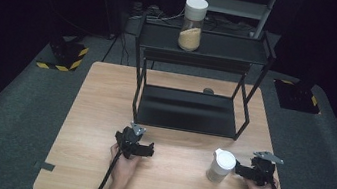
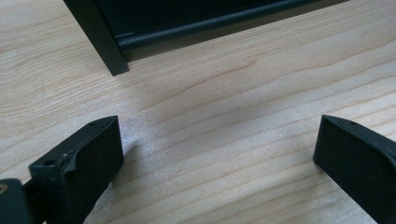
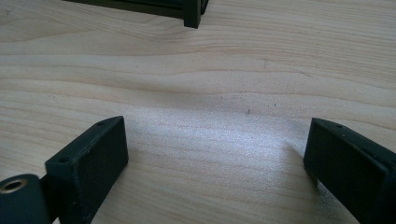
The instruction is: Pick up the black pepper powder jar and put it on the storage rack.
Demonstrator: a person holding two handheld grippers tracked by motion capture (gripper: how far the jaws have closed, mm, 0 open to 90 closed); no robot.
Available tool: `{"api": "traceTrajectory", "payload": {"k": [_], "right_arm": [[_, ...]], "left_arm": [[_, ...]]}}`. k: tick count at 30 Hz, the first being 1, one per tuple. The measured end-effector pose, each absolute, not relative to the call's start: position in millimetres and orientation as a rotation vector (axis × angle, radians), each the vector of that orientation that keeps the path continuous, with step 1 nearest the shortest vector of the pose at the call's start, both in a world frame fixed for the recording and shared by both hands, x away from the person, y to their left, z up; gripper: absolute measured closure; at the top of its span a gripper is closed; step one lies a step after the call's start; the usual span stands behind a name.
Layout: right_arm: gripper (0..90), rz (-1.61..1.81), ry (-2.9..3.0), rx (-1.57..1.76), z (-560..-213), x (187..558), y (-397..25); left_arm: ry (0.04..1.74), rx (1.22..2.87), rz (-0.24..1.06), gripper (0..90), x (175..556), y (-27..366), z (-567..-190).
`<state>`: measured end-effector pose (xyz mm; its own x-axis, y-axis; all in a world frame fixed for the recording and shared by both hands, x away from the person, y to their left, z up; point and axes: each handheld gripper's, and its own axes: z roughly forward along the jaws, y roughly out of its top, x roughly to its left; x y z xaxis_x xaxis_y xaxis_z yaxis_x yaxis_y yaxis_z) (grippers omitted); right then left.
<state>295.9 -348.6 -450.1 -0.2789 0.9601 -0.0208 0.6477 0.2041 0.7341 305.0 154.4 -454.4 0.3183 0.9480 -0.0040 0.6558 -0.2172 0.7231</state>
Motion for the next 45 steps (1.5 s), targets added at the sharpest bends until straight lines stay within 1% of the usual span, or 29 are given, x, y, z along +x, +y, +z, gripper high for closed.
{"api": "traceTrajectory", "payload": {"k": [4, 14, 20, 25, 31, 40, 45], "right_arm": [[3.5, 0.860, 2.012, 1.494, -448.6, 295.0, -350.3], [3.2, 0.979, 2.070, 1.400, -443.4, 269.6, -366.0], [3.2, 1.040, 2.147, 1.349, -445.1, 256.9, -378.2], [3.1, 1.061, 2.220, 1.295, -447.3, 248.7, -380.3], [3.2, 1.111, 2.275, 1.221, -448.4, 242.3, -375.4], [3.6, 1.170, 2.322, 1.149, -444.6, 247.8, -360.8], [6.2, 1.200, 2.305, 1.111, -442.8, 248.5, -353.6]], "left_arm": [[1.412, 1.961, 0.599, 1.6, 305.0, 154.4, -454.4], [1.412, 1.960, 0.599, 1.6, 304.9, 154.3, -454.4], [1.412, 1.960, 0.600, 1.6, 304.9, 154.4, -454.5], [1.412, 1.960, 0.599, 1.6, 305.0, 154.4, -454.4], [1.412, 1.960, 0.599, 1.6, 304.9, 154.4, -454.5], [1.412, 1.960, 0.599, 1.6, 305.0, 154.4, -454.5], [1.412, 1.960, 0.599, 1.6, 305.0, 154.5, -454.4]]}}
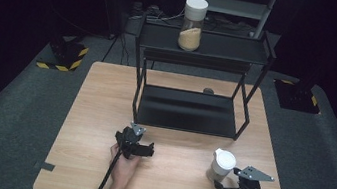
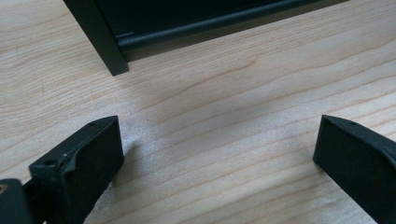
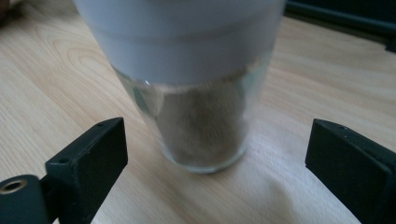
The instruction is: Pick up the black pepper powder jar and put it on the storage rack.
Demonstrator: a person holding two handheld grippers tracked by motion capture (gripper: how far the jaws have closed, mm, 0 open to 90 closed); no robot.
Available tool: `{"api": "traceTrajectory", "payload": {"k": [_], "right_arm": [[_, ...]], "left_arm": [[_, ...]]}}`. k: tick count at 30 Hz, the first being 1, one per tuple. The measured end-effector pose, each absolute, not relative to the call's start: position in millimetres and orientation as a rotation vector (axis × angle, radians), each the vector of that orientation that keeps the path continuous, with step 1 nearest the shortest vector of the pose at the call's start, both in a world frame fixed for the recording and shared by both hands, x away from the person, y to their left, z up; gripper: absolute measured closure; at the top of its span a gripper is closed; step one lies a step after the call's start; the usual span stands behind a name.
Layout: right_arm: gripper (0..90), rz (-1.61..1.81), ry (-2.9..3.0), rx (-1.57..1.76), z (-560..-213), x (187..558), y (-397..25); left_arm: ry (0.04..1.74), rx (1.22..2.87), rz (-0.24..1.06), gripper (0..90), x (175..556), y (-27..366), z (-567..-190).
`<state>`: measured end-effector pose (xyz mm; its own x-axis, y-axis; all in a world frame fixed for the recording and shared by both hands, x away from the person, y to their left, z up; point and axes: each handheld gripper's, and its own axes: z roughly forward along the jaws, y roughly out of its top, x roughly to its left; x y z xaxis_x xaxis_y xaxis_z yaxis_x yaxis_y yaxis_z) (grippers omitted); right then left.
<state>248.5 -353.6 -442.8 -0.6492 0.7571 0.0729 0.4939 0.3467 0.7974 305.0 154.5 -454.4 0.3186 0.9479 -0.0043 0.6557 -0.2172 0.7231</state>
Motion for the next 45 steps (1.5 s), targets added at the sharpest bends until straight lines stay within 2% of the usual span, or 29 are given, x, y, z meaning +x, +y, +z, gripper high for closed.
{"api": "traceTrajectory", "payload": {"k": [8, 25, 45], "right_arm": [[11.3, 1.230, 2.270, 1.073, -441.4, 249.2, -344.6], [29.9, 1.254, 2.214, 0.970, -441.9, 244.6, -335.5], [30.7, 1.256, 2.220, 0.950, -432.6, 252.0, -336.6]], "left_arm": [[1.412, 1.961, 0.599, 1.6, 305.0, 154.5, -454.4], [1.411, 1.963, 0.599, 1.6, 305.1, 154.6, -454.2], [1.411, 1.963, 0.598, 1.6, 305.2, 154.7, -454.2]]}}
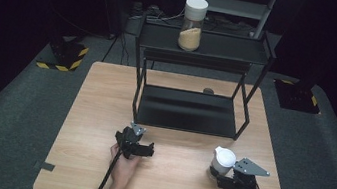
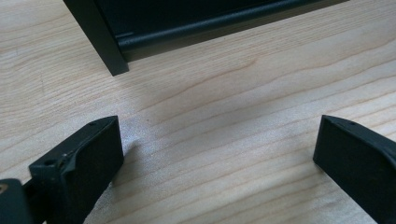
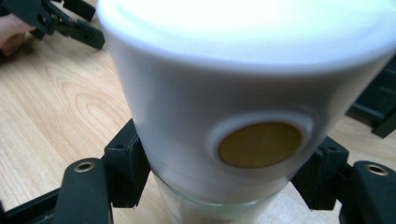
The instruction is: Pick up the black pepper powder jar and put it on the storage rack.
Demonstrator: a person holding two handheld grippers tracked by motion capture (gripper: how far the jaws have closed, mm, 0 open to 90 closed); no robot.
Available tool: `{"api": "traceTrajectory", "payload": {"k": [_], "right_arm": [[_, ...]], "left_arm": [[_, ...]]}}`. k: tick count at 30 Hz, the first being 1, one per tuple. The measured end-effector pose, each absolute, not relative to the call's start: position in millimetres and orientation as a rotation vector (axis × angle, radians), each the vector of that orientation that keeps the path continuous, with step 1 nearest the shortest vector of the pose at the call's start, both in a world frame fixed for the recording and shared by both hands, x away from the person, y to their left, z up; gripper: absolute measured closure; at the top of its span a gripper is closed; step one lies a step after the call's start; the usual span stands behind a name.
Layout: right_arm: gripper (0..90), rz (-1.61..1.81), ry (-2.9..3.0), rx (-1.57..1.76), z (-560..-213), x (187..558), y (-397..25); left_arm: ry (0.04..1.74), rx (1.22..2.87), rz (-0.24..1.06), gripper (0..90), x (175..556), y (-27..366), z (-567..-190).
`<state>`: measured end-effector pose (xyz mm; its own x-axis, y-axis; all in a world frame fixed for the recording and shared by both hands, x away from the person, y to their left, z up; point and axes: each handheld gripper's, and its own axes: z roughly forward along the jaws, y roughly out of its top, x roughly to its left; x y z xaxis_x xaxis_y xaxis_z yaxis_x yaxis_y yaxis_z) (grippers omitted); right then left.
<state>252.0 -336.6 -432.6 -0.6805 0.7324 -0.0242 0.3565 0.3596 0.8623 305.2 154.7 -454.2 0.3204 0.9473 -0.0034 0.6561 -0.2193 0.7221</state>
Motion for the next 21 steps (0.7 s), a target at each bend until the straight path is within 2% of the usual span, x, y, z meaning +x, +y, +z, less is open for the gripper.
{"api": "traceTrajectory", "payload": {"k": [21], "right_arm": [[30.7, 1.338, 2.197, 0.950, -369.2, 289.1, -335.3]], "left_arm": [[1.410, 1.964, 0.598, 1.6, 305.3, 154.8, -454.1]]}}
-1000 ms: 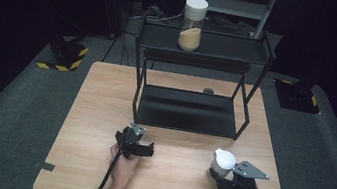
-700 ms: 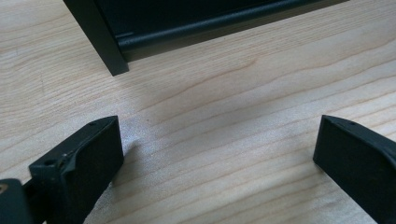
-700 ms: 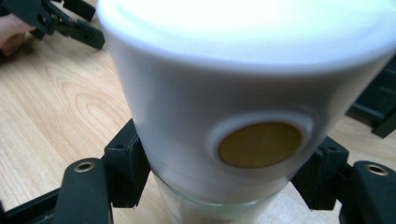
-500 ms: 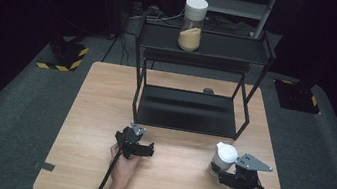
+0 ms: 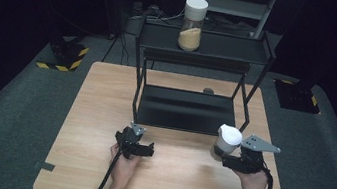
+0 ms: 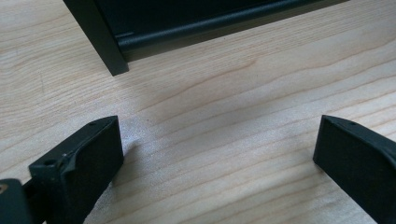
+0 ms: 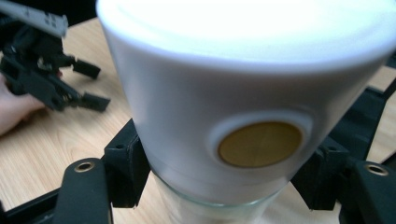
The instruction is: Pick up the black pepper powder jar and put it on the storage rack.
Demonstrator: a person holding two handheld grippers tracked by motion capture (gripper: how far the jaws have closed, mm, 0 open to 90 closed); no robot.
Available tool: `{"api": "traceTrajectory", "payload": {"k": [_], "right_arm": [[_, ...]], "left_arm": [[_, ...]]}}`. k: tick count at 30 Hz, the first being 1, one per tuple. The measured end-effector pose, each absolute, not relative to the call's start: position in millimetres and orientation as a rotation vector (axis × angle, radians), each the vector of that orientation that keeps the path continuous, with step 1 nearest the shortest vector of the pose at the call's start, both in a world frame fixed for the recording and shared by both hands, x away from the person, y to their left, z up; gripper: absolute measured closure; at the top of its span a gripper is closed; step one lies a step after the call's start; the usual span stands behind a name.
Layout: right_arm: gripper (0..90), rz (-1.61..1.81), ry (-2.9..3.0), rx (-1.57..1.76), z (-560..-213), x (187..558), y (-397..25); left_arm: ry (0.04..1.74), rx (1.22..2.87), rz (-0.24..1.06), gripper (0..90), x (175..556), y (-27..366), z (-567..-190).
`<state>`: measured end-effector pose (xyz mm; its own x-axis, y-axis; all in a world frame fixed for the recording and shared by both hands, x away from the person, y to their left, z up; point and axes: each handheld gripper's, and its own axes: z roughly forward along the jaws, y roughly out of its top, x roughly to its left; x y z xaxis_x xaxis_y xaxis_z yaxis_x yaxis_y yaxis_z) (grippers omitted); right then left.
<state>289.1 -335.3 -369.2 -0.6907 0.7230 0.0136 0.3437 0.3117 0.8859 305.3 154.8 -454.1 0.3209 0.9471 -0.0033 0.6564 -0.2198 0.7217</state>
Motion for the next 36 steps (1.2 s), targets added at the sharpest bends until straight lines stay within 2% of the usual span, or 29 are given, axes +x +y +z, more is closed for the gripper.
{"api": "traceTrajectory", "payload": {"k": [36], "right_arm": [[30.8, 1.421, 2.142, 0.963, -269.3, 335.2, -321.2]], "left_arm": [[1.410, 1.964, 0.598, 1.6, 305.2, 154.8, -454.1]]}}
